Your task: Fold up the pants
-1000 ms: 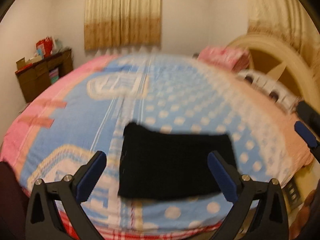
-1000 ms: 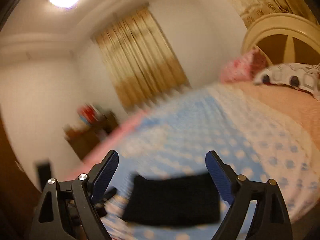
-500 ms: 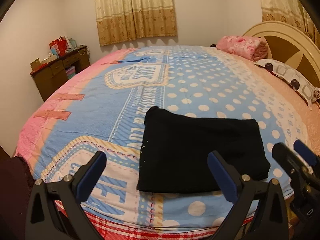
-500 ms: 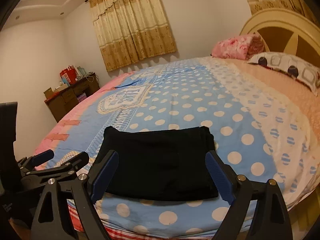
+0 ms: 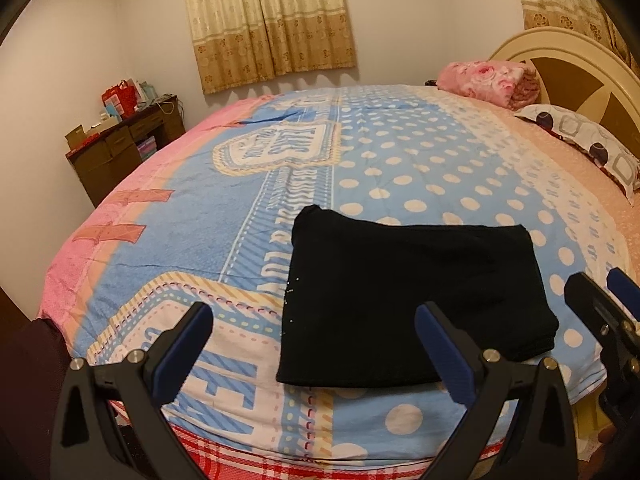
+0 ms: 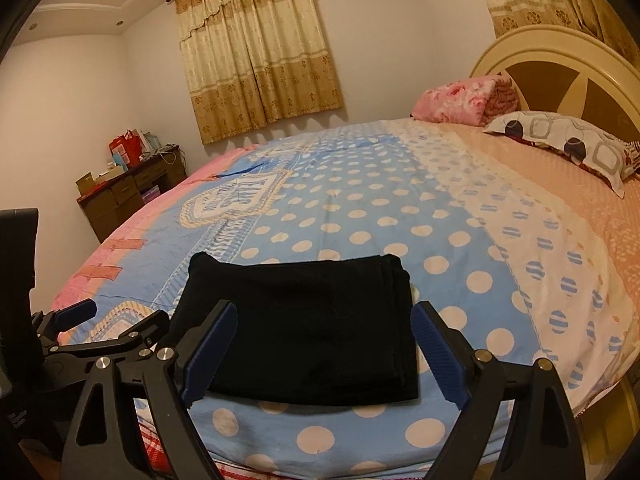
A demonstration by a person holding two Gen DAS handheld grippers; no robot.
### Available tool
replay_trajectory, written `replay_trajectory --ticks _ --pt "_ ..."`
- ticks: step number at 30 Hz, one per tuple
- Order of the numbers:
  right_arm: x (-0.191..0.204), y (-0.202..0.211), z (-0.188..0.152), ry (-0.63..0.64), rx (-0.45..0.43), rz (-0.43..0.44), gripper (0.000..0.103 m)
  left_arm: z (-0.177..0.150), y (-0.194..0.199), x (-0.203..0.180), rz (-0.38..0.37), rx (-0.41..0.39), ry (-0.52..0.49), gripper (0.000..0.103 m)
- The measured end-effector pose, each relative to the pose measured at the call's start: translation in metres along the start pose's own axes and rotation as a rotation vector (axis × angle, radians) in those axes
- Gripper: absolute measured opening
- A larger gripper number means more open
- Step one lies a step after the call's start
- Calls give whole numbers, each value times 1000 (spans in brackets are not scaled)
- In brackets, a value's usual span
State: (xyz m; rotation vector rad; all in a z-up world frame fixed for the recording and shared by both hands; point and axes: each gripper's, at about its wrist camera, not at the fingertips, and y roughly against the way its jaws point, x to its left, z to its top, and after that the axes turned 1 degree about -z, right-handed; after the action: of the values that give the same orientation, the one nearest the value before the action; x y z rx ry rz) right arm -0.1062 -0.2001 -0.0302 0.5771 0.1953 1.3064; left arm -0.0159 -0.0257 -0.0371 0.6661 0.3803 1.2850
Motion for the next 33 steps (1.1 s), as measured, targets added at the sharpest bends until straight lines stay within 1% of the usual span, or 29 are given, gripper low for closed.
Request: replay_trajectory --ticks 4,9,16,25,33 --pt "0 4 1 -8 -11 -3 90 -1 3 -1 1 -6 -3 103" --pt "3 12 4 -17 -29 5 90 -3 14 -2 2 -34 -11 103" --pt "17 22 6 34 -62 22 90 -4 19 -1 2 -46 -9 103" --pt "12 20 6 4 -45 17 90 -3 22 -2 -1 -37 -6 103" --pt "11 17 5 10 -37 17 90 -5 20 -5 -4 -32 -3 103"
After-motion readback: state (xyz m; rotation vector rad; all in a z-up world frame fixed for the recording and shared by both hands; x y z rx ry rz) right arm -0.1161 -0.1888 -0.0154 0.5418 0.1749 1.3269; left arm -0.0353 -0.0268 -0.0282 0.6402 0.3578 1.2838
